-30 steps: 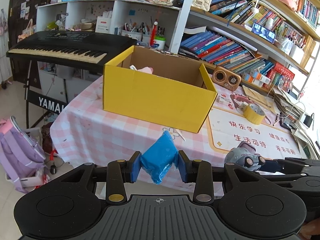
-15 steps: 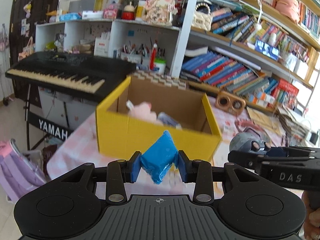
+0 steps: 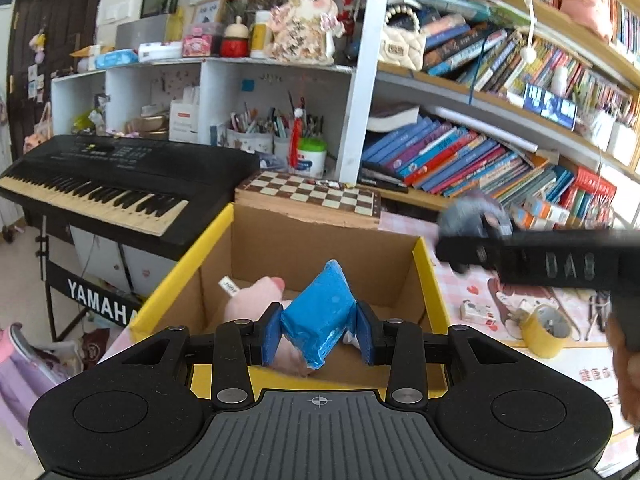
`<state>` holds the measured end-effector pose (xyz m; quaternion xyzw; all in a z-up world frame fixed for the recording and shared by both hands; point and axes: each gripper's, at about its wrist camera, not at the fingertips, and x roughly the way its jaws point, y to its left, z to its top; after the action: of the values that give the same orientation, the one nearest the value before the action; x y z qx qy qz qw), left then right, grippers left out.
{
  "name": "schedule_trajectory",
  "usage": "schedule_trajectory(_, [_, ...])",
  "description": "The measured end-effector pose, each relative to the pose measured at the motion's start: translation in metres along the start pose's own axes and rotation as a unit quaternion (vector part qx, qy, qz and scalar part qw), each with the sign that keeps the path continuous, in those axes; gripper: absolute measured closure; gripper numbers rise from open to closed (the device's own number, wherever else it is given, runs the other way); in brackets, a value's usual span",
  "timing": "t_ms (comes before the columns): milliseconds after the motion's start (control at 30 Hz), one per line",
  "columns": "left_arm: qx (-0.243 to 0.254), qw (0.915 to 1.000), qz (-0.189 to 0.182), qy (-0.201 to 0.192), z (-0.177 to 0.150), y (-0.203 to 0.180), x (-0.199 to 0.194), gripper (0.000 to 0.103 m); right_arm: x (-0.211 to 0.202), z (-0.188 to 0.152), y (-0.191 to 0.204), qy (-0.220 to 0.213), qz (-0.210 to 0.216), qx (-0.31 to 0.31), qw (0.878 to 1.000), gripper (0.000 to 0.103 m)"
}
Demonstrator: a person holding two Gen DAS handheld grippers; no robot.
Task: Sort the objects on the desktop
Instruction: 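Lower the cloth into the yellow box with left tool while right tool lowers the truck in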
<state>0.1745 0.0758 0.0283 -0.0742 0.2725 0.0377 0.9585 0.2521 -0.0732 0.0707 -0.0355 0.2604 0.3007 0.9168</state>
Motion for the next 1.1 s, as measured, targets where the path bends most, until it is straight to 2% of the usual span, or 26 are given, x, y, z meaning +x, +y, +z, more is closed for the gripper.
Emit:
schedule_trajectory(167, [0.017, 0.9993, 0.000, 0.032, -0.001, -0.013, 0.031, 0.066, 0.033, 0.019, -0.008, 0.021, 0.019, -0.010, 1.000, 0.042])
schedule_trajectory(367, [0.017, 0.9966, 0.002, 0.080, -0.011, -0.020, 0.058, 0.066, 0.075, 0.024, -0.004, 0.074, 0.053, -0.033, 0.995, 0.042])
schedule_trajectory(433, [0.031, 0.9956, 0.005, 0.088, -0.013, -0.025, 0.063, 0.066, 0.090, 0.022, 0.001, 0.096, 0.062, -0.046, 0.992, 0.042])
schedule_trajectory(800, [0.077, 0.9864, -0.006, 0.145, -0.017, -0.044, 0.089, 0.066, 0.142, -0.003, 0.018, 0.191, 0.082, -0.125, 0.970, 0.042])
schedule_trajectory(1000, [0.078, 0.9842, -0.010, 0.159, -0.019, -0.042, 0.096, 0.066, 0.165, -0.012, 0.019, 0.241, 0.081, -0.159, 0.954, 0.042])
schedule_trajectory(1100, [0.077, 0.9836, -0.009, 0.163, -0.019, -0.043, 0.097, 0.065, 0.173, -0.012, 0.018, 0.259, 0.085, -0.156, 0.949, 0.042])
